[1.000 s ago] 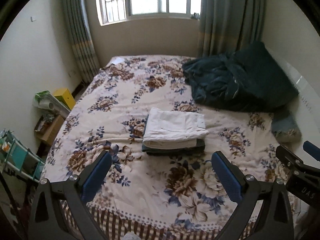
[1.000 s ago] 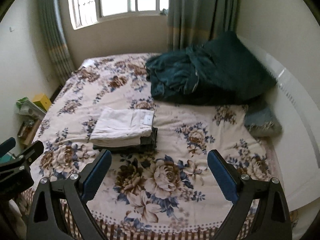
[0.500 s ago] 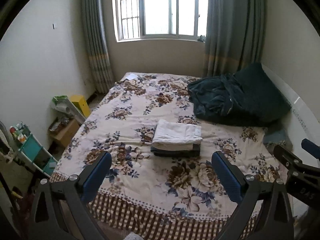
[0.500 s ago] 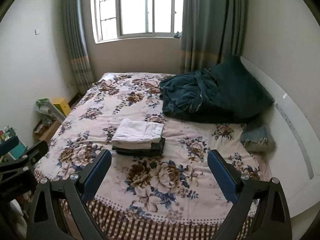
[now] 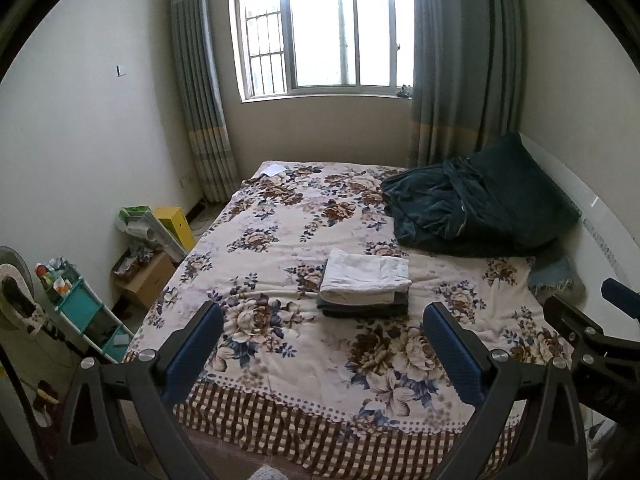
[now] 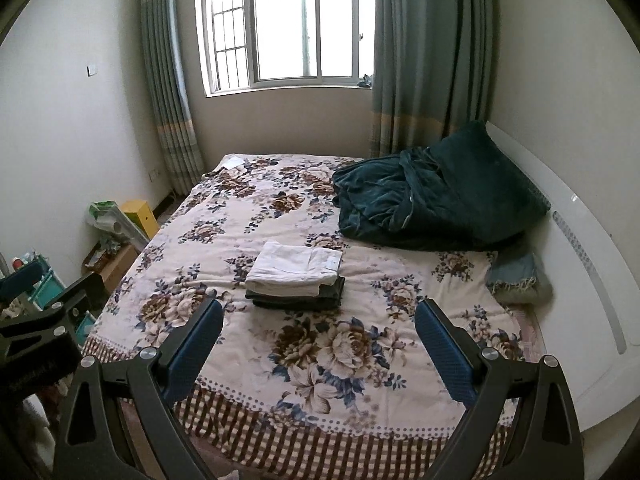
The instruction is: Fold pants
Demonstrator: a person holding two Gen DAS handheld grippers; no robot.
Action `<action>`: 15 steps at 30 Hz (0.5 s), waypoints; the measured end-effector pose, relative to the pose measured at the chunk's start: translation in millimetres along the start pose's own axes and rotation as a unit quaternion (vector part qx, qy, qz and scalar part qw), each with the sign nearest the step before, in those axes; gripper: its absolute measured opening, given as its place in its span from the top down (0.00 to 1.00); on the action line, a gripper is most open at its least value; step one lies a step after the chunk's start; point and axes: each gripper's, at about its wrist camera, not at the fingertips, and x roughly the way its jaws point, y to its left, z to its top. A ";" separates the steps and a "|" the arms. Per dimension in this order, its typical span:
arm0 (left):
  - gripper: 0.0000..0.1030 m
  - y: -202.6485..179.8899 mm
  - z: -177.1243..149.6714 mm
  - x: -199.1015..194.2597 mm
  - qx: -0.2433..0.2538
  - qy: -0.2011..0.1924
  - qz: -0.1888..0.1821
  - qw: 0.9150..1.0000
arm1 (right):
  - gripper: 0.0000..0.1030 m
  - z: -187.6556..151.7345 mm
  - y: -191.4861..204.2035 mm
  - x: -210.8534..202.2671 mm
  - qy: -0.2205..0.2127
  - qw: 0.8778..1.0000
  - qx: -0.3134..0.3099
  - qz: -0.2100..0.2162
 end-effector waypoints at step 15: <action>0.00 4.8 6.9 45.6 -0.010 0.009 0.019 1.000 | 0.01 14.6 -6.0 56.1 0.006 0.999 0.023 -0.027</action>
